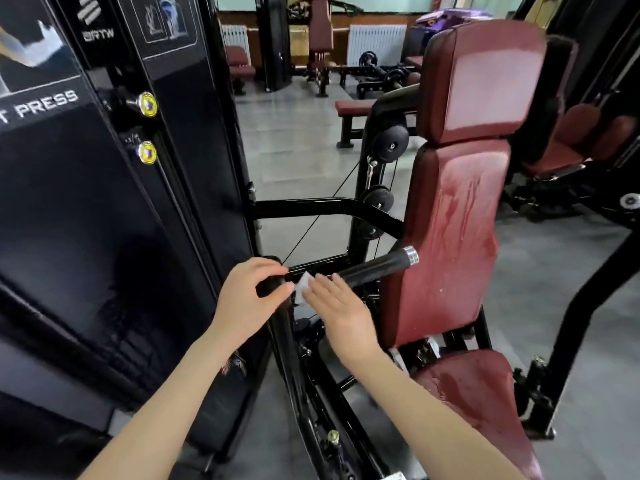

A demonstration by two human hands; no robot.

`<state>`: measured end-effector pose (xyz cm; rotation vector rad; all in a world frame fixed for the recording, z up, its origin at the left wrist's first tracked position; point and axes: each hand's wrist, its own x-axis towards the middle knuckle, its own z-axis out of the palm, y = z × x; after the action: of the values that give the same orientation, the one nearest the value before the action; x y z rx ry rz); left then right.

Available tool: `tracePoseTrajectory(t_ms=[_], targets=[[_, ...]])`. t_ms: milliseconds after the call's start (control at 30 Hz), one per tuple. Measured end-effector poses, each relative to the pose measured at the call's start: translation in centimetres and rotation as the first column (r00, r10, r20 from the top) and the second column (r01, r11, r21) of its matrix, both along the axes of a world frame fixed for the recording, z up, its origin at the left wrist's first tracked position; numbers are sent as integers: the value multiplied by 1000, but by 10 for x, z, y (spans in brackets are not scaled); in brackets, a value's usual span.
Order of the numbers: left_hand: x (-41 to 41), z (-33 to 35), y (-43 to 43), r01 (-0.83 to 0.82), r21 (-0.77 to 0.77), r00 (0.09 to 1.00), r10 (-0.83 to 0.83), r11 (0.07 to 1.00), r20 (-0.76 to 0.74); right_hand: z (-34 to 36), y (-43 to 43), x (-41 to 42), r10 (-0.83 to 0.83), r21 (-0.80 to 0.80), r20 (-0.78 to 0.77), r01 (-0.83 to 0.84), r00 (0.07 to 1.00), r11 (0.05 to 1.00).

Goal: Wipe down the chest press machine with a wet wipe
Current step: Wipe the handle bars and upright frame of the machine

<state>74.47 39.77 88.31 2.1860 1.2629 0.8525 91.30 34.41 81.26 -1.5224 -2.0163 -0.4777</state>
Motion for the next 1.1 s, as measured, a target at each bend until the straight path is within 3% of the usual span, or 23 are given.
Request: tracePoseTrajectory(t_ms=[167,233,333,400,467,567,633,767,833,900,967,1033,1100], targets=[[-12,2,16,144,-63,989,-145,987,-5,25,-11,72,-404,-9,-114,405,908,914],[-14,5,22,193,-94,981,-195,977,-17,22,-6,41,-377,-67,-83,372,923,926],[-17,6,32,246,-135,967,-253,960,-38,5,-9,-16,-198,-182,40,202,979,962],[-19,4,37,270,-153,959,-279,950,-40,7,-12,1,-166,-199,109,185,980,962],[-19,3,39,284,-167,956,-292,944,-28,14,-15,45,-329,-158,99,341,939,927],[-19,3,40,296,-172,954,-299,940,6,32,-21,76,-555,-129,-62,545,829,828],[-18,2,41,305,-179,952,-306,935,26,26,-15,43,-515,-131,-83,503,853,854],[-19,4,44,321,-197,946,-324,926,20,-1,-15,-6,-225,-178,58,232,973,956],[-19,5,47,341,-209,938,-345,917,15,4,-14,32,-300,-161,86,310,950,937],[-19,5,48,349,-220,935,-353,911,19,15,-17,67,-477,-144,-35,468,878,872],[-19,5,47,351,-235,935,-350,906,48,18,-17,71,-542,-126,-112,530,833,839],[-19,4,44,350,-245,937,-341,904,80,3,-11,39,-521,-129,-44,512,852,849],[-19,4,43,346,-244,938,-334,906,90,-12,-12,5,-368,-159,19,366,930,917]])
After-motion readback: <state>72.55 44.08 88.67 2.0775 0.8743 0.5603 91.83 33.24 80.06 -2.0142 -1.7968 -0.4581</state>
